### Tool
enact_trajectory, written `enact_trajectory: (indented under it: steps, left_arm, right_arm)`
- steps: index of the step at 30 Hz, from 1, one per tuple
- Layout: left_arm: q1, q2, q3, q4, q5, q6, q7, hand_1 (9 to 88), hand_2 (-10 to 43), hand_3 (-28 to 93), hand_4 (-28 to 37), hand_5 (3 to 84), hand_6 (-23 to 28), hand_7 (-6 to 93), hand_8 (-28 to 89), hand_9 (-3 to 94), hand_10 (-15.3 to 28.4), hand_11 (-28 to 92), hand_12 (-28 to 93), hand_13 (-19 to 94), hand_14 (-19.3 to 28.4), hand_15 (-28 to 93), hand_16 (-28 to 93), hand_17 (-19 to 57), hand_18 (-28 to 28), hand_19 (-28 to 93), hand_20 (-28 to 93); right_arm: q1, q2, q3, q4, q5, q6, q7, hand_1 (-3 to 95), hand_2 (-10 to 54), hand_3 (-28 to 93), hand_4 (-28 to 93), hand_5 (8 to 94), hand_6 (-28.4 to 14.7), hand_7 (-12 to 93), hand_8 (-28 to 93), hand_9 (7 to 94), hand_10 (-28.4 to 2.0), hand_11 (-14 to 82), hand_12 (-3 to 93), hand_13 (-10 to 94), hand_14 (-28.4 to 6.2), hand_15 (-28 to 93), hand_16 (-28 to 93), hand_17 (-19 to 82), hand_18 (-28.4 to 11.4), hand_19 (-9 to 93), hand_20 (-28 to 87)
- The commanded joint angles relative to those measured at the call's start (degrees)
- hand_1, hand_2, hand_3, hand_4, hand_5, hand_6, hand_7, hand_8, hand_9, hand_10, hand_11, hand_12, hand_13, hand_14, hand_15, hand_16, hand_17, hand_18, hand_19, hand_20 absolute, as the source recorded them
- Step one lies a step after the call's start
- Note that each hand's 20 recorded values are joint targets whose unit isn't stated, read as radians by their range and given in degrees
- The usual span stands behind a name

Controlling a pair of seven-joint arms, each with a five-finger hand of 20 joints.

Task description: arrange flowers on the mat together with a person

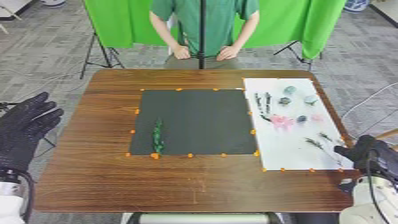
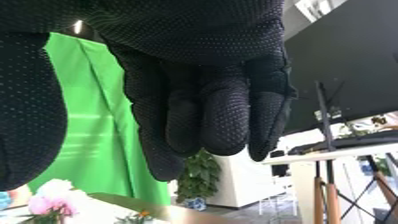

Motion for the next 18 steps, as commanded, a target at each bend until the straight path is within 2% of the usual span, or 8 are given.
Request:
enact_trajectory:
  steps: [1, 5, 11, 18]
  left_arm:
    - [0.7, -0.46, 0.27, 0.00, -0.04, -0.13, -0.11, 30.1, -0.5, 69, -15.2, 37.7, 3.6, 25.1, -10, 33.2, 13.5, 27, 20, 29, 15.1, 38, 2, -4.8, 21.3, 45, 17]
    - [0.6, -0.11, 0.43, 0.12, -0.20, 0.10, 0.01, 30.0, -0.5, 69, -15.1, 37.7, 3.6, 25.2, -10, 33.2, 13.4, 27, 20, 29, 15.1, 38, 2, -4.8, 21.3, 45, 17]
    - [0.6, -0.27, 0.40, 0.07, -0.11, 0.06, -0.10, 30.1, -0.5, 69, -15.2, 37.6, 3.6, 25.2, -10, 33.2, 13.4, 27, 20, 29, 15.1, 38, 2, -4.8, 21.3, 45, 17]
    - [0.6, -0.51, 0.24, -0.02, 0.02, 0.03, -0.27, 30.0, -0.5, 69, -15.2, 37.7, 3.7, 25.1, -10, 33.2, 13.4, 27, 20, 29, 15.1, 38, 2, -4.8, 21.3, 45, 17]
  right_arm:
    - [1.2, -0.1, -1.5, 2.2, 1.1, -1.2, -0.2, 24.6, -9.5, 77, -28, 44.1, -3.7, 64, -24, 44.4, -14.1, 69.9, 49.7, 45, -14.9, 89, 29, 21, -18.9, 76, 47]
    - [2.1, -0.1, -2.4, 3.2, 0.9, -1.5, 0.5, 25.4, -9.5, 77, -28, 44.1, -3.8, 64, -24, 44.4, -14.1, 70.0, 49.4, 45, -14.9, 89, 28, 21, -18.9, 76, 47]
    - [2.6, -0.1, -3.7, 4.1, 0.6, -1.6, -0.3, 31.4, -9.5, 78, -28, 45.4, -2.6, 65, -24, 46.5, -13.9, 70.4, 48.3, 48, -13.9, 89, 28, 21, -18.7, 76, 46]
    - [3.6, 0.5, -5.8, 4.5, 0.4, -4.0, -1.4, 33.8, -9.5, 77, -28, 47.6, -1.6, 66, -25, 48.7, -13.1, 70.8, 48.0, 49, -13.5, 89, 28, 21, -18.7, 76, 46]
